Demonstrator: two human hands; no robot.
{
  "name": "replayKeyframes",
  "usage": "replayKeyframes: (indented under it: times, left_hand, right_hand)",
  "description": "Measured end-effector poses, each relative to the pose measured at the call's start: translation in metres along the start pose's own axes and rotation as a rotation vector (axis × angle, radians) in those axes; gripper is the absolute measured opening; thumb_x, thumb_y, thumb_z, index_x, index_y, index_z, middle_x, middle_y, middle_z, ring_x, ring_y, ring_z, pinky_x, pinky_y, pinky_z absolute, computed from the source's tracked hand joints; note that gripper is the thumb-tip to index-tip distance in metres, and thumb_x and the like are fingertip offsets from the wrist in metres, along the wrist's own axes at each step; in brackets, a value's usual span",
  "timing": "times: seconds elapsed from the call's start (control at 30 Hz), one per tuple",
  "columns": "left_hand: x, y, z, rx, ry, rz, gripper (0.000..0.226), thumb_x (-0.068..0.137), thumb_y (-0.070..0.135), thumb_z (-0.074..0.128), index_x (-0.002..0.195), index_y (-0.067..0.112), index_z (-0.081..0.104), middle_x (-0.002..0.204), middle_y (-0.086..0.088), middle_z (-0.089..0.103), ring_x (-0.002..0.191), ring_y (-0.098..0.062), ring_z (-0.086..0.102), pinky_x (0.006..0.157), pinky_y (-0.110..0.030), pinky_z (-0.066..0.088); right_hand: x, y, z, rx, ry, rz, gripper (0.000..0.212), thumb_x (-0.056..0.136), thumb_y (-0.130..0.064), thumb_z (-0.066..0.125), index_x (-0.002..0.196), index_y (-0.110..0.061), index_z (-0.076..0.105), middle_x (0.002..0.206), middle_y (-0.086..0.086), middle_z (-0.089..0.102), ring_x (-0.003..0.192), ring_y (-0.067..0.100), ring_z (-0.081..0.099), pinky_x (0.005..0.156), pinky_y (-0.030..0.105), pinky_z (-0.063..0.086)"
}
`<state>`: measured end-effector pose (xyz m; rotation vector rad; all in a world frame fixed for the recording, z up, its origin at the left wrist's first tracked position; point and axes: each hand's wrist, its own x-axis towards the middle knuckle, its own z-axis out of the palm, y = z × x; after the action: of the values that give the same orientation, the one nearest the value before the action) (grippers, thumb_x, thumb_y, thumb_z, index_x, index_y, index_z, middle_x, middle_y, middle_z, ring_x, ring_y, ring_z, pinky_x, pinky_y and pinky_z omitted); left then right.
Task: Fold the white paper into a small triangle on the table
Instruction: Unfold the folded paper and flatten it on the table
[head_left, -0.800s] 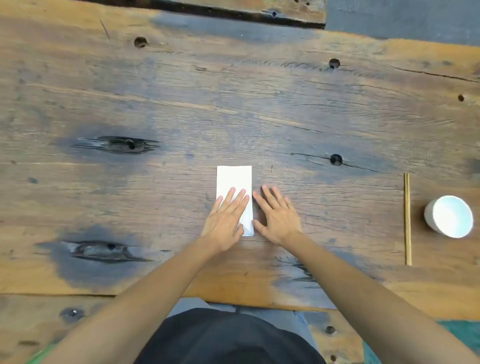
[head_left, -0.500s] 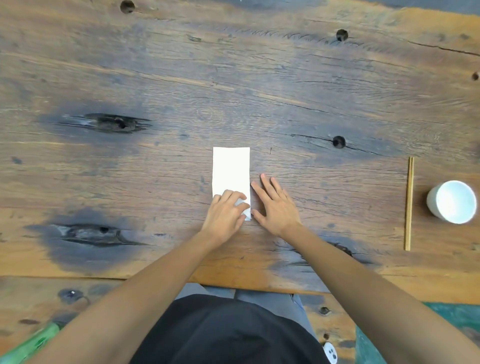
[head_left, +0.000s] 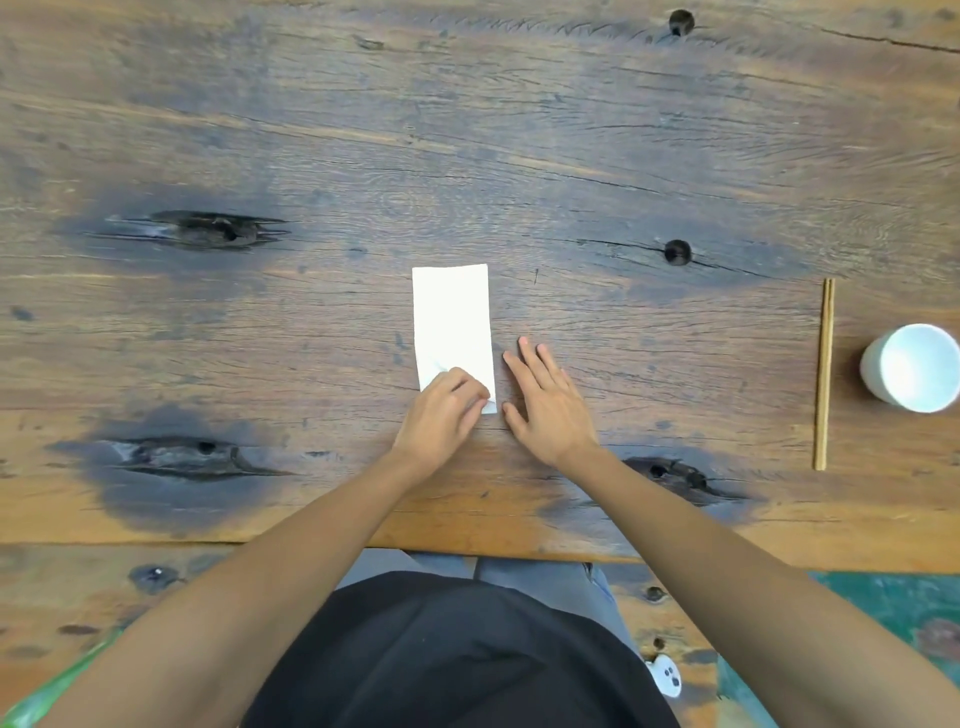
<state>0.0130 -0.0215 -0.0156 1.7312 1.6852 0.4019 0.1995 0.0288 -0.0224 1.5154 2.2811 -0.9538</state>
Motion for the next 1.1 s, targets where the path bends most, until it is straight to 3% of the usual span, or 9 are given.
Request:
replayKeyframes:
  times: [0.17, 0.37, 0.57, 0.83, 0.97, 1.1]
  left_hand:
    - [-0.005, -0.002, -0.003, -0.164, 0.085, -0.073, 0.009, 0.099, 0.012, 0.062, 0.103, 0.011, 0.07, 0.103, 0.0, 0.066, 0.094, -0.016, 0.066, 0.083, -0.038, 0.056]
    - [-0.01, -0.004, -0.007, -0.406, 0.253, -0.247, 0.01, 0.091, 0.005, 0.067, 0.097, 0.011, 0.072, 0.1, 0.001, 0.073, 0.092, -0.009, 0.07, 0.085, -0.023, 0.058]
    - [-0.014, -0.01, -0.017, -0.714, 0.366, -0.487, 0.027, 0.089, 0.008, 0.07, 0.081, 0.034, 0.068, 0.084, 0.012, 0.074, 0.083, -0.004, 0.072, 0.071, -0.011, 0.053]
    - [-0.022, -0.027, -0.03, -0.901, 0.52, -0.606, 0.021, 0.084, 0.01, 0.075, 0.081, 0.031, 0.072, 0.076, 0.01, 0.076, 0.072, -0.005, 0.07, 0.068, -0.017, 0.056]
    - [-0.029, -0.041, -0.04, -1.038, 0.559, -0.672, 0.01, 0.078, 0.023, 0.081, 0.079, 0.032, 0.076, 0.081, -0.002, 0.078, 0.083, -0.021, 0.072, 0.087, -0.044, 0.062]
    - [-0.039, -0.059, -0.052, -1.058, 0.6, -0.681, 0.015, 0.071, 0.035, 0.085, 0.081, 0.03, 0.076, 0.086, -0.006, 0.079, 0.089, -0.027, 0.073, 0.092, -0.048, 0.06]
  right_hand:
    - [-0.012, -0.007, 0.011, 0.084, 0.038, 0.002, 0.067, 0.105, -0.028, 0.051, 0.164, -0.02, 0.023, 0.175, -0.006, 0.005, 0.162, 0.014, 0.001, 0.131, 0.039, 0.014]
    - [-0.026, -0.013, 0.024, 0.041, 0.047, -0.04, 0.065, 0.105, -0.022, 0.048, 0.164, -0.028, 0.023, 0.175, -0.005, 0.006, 0.162, 0.017, 0.004, 0.131, 0.041, 0.014]
    - [-0.028, -0.014, 0.026, -0.068, 0.038, -0.07, 0.058, 0.107, -0.027, 0.043, 0.162, -0.037, 0.028, 0.175, 0.0, 0.004, 0.162, 0.023, 0.005, 0.13, 0.045, 0.016]
    - [-0.028, -0.017, 0.022, -0.123, -0.001, -0.048, 0.059, 0.108, -0.03, 0.039, 0.163, -0.039, 0.019, 0.175, -0.002, -0.004, 0.162, 0.021, 0.0, 0.129, 0.043, 0.014]
    - [-0.027, -0.018, 0.023, -0.13, -0.013, -0.041, 0.06, 0.107, -0.028, 0.039, 0.163, -0.039, 0.018, 0.175, -0.002, -0.005, 0.162, 0.02, -0.002, 0.129, 0.043, 0.013]
    - [-0.027, -0.02, 0.024, -0.116, -0.021, -0.027, 0.062, 0.106, -0.025, 0.04, 0.163, -0.038, 0.019, 0.175, -0.003, -0.006, 0.162, 0.02, -0.003, 0.131, 0.043, 0.013]
